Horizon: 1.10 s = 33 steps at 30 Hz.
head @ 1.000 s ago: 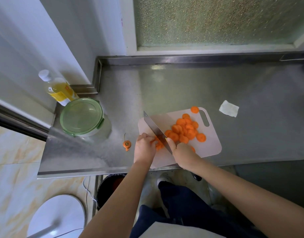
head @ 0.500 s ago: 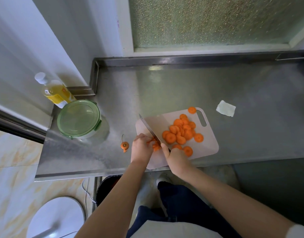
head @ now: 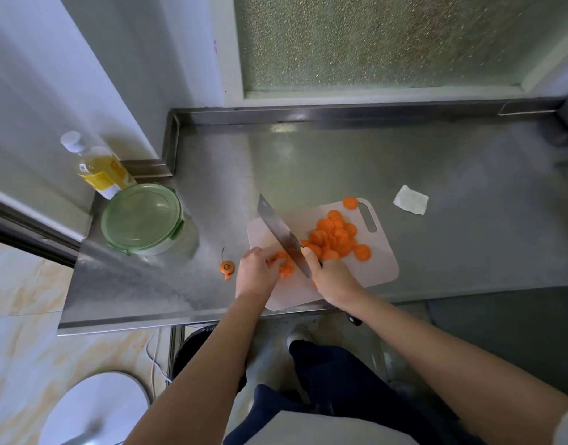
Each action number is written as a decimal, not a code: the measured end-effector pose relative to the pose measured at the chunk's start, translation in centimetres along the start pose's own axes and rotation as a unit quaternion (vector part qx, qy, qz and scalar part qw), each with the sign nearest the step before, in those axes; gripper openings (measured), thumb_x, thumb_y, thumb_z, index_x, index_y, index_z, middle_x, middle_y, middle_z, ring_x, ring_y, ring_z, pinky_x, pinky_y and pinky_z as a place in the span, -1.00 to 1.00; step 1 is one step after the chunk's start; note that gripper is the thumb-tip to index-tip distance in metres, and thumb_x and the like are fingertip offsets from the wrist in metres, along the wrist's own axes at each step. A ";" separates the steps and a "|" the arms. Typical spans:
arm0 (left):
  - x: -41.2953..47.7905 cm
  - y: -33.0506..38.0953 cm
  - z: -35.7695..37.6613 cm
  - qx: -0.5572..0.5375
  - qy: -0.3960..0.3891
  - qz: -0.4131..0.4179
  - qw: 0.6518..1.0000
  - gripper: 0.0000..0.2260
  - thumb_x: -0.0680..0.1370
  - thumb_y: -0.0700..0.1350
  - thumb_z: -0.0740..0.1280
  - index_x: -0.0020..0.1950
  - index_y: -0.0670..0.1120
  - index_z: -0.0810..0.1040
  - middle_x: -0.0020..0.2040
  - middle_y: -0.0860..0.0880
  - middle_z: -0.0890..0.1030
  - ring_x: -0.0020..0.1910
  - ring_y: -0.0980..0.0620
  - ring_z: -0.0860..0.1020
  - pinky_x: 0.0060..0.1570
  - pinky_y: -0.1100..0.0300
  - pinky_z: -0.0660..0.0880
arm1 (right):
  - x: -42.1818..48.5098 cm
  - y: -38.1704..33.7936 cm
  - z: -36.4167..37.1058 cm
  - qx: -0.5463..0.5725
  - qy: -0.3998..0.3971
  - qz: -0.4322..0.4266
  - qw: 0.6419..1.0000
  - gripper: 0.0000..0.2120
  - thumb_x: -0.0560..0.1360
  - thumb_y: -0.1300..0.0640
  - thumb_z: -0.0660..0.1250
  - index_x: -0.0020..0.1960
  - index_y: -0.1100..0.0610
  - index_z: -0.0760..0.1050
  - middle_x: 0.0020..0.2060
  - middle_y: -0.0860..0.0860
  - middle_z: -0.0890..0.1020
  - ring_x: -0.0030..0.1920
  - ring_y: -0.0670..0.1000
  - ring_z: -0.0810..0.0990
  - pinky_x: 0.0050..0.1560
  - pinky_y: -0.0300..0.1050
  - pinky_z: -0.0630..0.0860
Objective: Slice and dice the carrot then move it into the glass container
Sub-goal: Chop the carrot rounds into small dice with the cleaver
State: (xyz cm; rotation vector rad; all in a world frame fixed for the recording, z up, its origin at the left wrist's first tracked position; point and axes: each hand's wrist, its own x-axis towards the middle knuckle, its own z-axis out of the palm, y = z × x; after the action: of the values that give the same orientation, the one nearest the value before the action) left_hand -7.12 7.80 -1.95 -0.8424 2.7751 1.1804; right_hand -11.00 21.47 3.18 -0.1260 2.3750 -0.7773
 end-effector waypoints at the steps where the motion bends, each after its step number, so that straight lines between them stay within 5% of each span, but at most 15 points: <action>1: -0.1 0.0 0.0 -0.001 0.003 0.004 1.000 -0.85 0.49 -0.15 0.38 -0.05 -0.21 0.66 -0.10 -0.17 0.58 -0.08 -0.12 0.50 -0.08 0.16 0.40 | -0.1 0.0 -0.1 -0.004 -0.005 -0.005 1.000 -0.37 0.60 -0.24 -0.05 -0.42 0.17 0.34 -0.42 0.14 0.50 -0.30 0.13 0.54 -0.22 -0.04 0.45; 9: -0.5 0.0 0.3 0.001 0.018 0.015 1.000 -0.85 0.50 -0.23 0.29 -0.04 -0.16 0.66 -0.12 -0.14 0.60 -0.17 -0.05 0.48 -0.13 0.15 0.46 | -0.8 -0.1 0.0 -0.081 -0.024 -0.029 0.996 -0.38 0.64 -0.15 -0.10 -0.46 0.17 0.29 -0.53 0.01 0.37 -0.47 -0.07 0.34 -0.44 -0.26 0.20; 13: -0.4 0.0 0.6 0.016 0.023 0.008 1.000 -0.84 0.51 -0.25 0.28 -0.04 -0.19 0.66 -0.10 -0.16 0.59 -0.15 -0.07 0.50 -0.17 0.24 0.39 | -1.1 -0.2 -0.5 -0.072 -0.077 -0.012 0.994 -0.59 0.65 -0.10 -0.04 -0.17 0.14 0.36 -0.38 -0.03 0.34 -0.39 -0.13 0.27 -0.39 -0.31 0.22; 16: -0.3 0.0 0.7 0.017 0.018 -0.004 1.000 -0.84 0.52 -0.25 0.28 -0.02 -0.22 0.65 -0.06 -0.16 0.59 -0.15 -0.05 0.50 -0.17 0.29 0.36 | -1.7 -0.8 -0.8 -0.075 -0.085 -0.024 0.993 -0.50 0.66 -0.06 -0.04 0.19 0.31 0.46 -0.14 0.10 0.52 -0.28 -0.03 0.39 -0.37 -0.31 0.22; 18: -0.3 0.0 0.8 0.018 0.007 -0.010 1.000 -0.85 0.51 -0.25 0.29 -0.02 -0.23 0.65 -0.04 -0.16 0.58 -0.14 -0.06 0.51 -0.17 0.30 0.37 | -1.7 -1.3 -0.7 -0.086 -0.082 -0.015 0.993 -0.52 0.67 0.01 -0.05 0.37 0.35 0.32 0.13 0.25 0.53 -0.03 0.11 0.50 -0.36 -0.30 0.19; 22: -0.2 0.0 0.8 0.015 -0.008 -0.009 1.000 -0.87 0.49 -0.24 0.33 -0.07 -0.22 0.67 -0.04 -0.16 0.58 -0.10 -0.09 0.53 -0.13 0.24 0.42 | -0.8 -0.4 0.3 -0.098 -0.040 -0.003 0.994 -0.42 0.64 0.31 -0.03 0.53 0.23 -0.29 0.22 0.25 0.46 -0.05 0.08 0.46 -0.36 -0.19 0.27; 26: -0.1 0.1 0.6 0.006 -0.016 -0.021 1.000 -0.88 0.46 -0.26 0.33 -0.13 -0.23 0.67 -0.07 -0.15 0.58 -0.12 -0.09 0.51 -0.19 0.25 0.35 | -0.7 0.1 0.9 -0.131 -0.032 -0.037 0.990 -0.39 0.63 0.34 0.00 0.52 0.24 -0.32 0.22 0.23 0.47 0.13 0.14 0.53 -0.15 -0.16 0.31; 33: -0.2 0.1 0.5 -0.002 -0.016 -0.022 1.000 -0.88 0.46 -0.26 0.34 -0.10 -0.22 0.67 -0.05 -0.14 0.58 -0.11 -0.08 0.51 -0.18 0.29 0.32 | -0.7 0.9 2.3 -0.117 -0.047 -0.037 0.991 -0.39 0.64 0.32 0.00 0.52 0.22 -0.32 0.23 0.25 0.45 0.14 0.16 0.52 -0.21 -0.17 0.32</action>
State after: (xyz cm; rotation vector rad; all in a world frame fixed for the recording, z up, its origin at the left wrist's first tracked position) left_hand -7.07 8.28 -2.18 -0.8708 2.7159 1.1812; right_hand -8.92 21.25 1.59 -0.3431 2.3747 -0.5117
